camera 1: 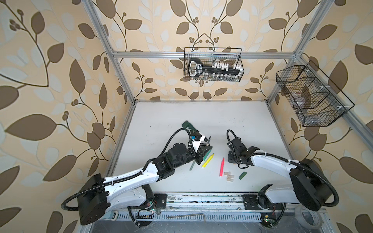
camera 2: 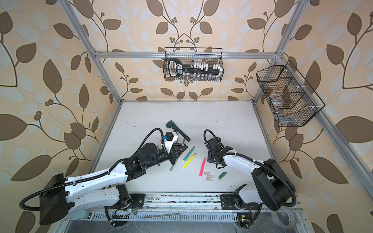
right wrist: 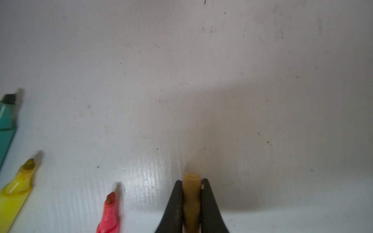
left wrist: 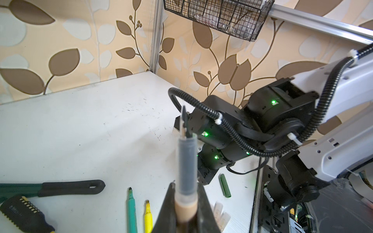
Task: Insert the pens into the pen caps
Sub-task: 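Lift the beige cap and swing the right gripper over the pen nib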
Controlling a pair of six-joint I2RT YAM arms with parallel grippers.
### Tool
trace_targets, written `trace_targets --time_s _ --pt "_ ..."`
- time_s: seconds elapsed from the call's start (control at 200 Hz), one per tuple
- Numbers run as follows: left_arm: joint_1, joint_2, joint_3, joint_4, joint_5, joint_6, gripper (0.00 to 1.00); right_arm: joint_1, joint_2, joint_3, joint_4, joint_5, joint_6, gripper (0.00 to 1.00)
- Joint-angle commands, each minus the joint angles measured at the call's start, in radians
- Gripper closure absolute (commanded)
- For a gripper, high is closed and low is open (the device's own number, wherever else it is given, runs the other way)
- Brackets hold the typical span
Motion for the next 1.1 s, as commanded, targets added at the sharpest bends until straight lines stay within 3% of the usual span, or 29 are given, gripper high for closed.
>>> trace_targets --time_s 0.0,0.215,0.445,0.675,0.82,0.885,0.98,1.095 --pt "-0.01 -0.044 0.004 0.0 -0.058 0.023 1.0 0.042 -0.143 0.019 -0.04 0.038 0.084 1.0" --pt "-0.012 -0.05 0.009 -0.023 -0.121 0.034 1.0 0.152 -0.425 0.015 0.128 0.187 0.189 1.0" --pt "-0.012 0.006 0.017 0.001 -0.114 -0.005 1.0 0.218 -0.566 0.063 0.297 0.35 0.12 1.0" --pt "-0.012 0.034 0.029 -0.014 -0.142 -0.018 1.0 0.216 -0.496 0.254 0.478 0.341 -0.098 1.0" --pt "-0.012 0.057 0.049 -0.023 -0.095 -0.018 1.0 0.215 -0.538 0.074 0.546 0.267 -0.093 1.0" --pt "-0.013 0.067 0.05 -0.02 -0.082 -0.014 1.0 0.213 -0.576 -0.017 0.55 0.283 -0.031 1.0" --pt "-0.015 0.087 0.059 -0.022 -0.059 0.003 1.0 0.209 -0.639 -0.182 0.744 0.245 -0.009 1.0" --pt "-0.017 0.099 0.059 -0.012 -0.024 -0.005 1.0 0.201 -0.636 -0.163 0.765 0.134 -0.036 1.0"
